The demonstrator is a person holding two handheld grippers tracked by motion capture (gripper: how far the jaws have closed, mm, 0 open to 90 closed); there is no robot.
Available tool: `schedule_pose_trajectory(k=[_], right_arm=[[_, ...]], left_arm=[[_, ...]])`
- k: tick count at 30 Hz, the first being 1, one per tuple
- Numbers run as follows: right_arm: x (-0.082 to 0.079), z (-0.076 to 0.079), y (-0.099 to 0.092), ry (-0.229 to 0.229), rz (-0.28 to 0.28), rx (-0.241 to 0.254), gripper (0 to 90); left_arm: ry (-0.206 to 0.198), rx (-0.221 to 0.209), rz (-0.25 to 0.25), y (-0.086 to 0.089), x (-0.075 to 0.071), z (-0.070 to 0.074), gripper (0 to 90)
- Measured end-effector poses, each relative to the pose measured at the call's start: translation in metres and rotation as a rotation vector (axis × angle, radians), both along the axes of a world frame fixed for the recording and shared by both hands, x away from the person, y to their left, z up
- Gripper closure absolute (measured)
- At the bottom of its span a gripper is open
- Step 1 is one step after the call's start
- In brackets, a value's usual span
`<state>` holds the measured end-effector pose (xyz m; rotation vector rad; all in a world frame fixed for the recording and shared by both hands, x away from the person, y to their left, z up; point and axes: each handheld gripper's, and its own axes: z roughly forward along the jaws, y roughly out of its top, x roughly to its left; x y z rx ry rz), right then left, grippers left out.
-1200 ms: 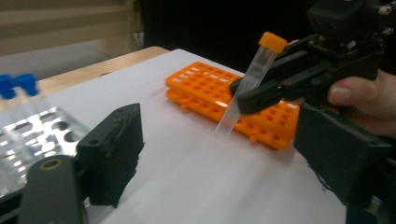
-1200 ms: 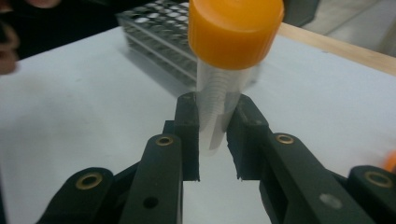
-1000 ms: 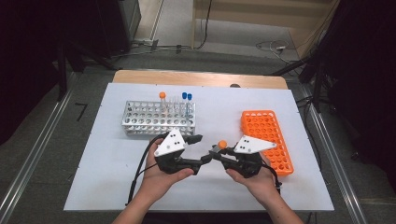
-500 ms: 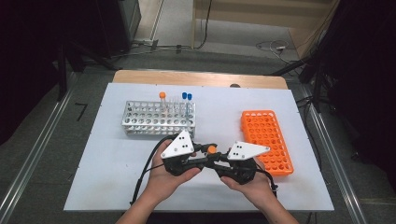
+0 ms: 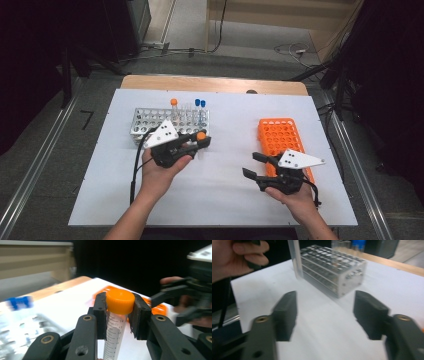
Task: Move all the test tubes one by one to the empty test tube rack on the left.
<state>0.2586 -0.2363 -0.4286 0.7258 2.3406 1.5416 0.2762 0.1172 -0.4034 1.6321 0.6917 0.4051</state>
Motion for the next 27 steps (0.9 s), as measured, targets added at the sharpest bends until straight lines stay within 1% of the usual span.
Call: schedule_pose_trajectory(k=[3, 6, 8, 10, 13, 14, 16, 17, 21, 22, 25, 27], right_arm=[[0.0, -0.001, -0.019, 0.0, -0.042, -0.009, 18.7], [0.0, -0.004, -0.036, 0.006, -0.078, -0.009, 12.6], [0.001, -0.006, -0.046, 0.014, -0.092, -0.005, 8.3], [0.001, -0.008, -0.054, 0.034, -0.096, -0.005, 6.6], [0.0, -0.012, -0.066, 0.039, -0.102, -0.009, 1.0], [-0.001, -0.013, -0.068, 0.041, -0.108, -0.009, 0.9], [-0.002, -0.016, -0.074, 0.037, -0.12, -0.008, 0.9], [-0.002, -0.017, -0.076, 0.033, -0.122, -0.009, 0.9], [0.001, -0.017, -0.085, 0.043, -0.153, 0.008, 0.9], [0.001, -0.018, -0.087, 0.042, -0.155, 0.011, 0.9], [0.002, -0.019, -0.09, 0.046, -0.162, 0.022, 0.9], [0.002, -0.019, -0.091, 0.045, -0.166, 0.022, 0.9]], left_arm=[[0.003, -0.009, 0.065, 0.018, 0.011, 0.001, 70.5], [0.006, -0.02, 0.124, 0.036, 0.023, 0.003, 70.5], [0.009, -0.025, 0.169, 0.048, 0.032, 0.004, 70.5], [0.01, -0.035, 0.202, 0.056, 0.039, 0.006, 70.5], [0.006, -0.044, 0.247, 0.067, 0.05, 0.008, 70.5], [0.004, -0.052, 0.263, 0.069, 0.054, 0.009, 70.5], [-0.002, -0.05, 0.297, 0.074, 0.061, 0.009, 70.5], [-0.003, -0.059, 0.31, 0.076, 0.065, 0.009, 70.5], [0.011, -0.101, 0.374, 0.084, 0.082, 0.005, 70.5], [0.008, -0.11, 0.392, 0.084, 0.085, 0.003, 70.5], [0.012, -0.126, 0.423, 0.085, 0.096, -0.002, 70.5], [0.023, -0.13, 0.435, 0.085, 0.103, -0.006, 70.5]])
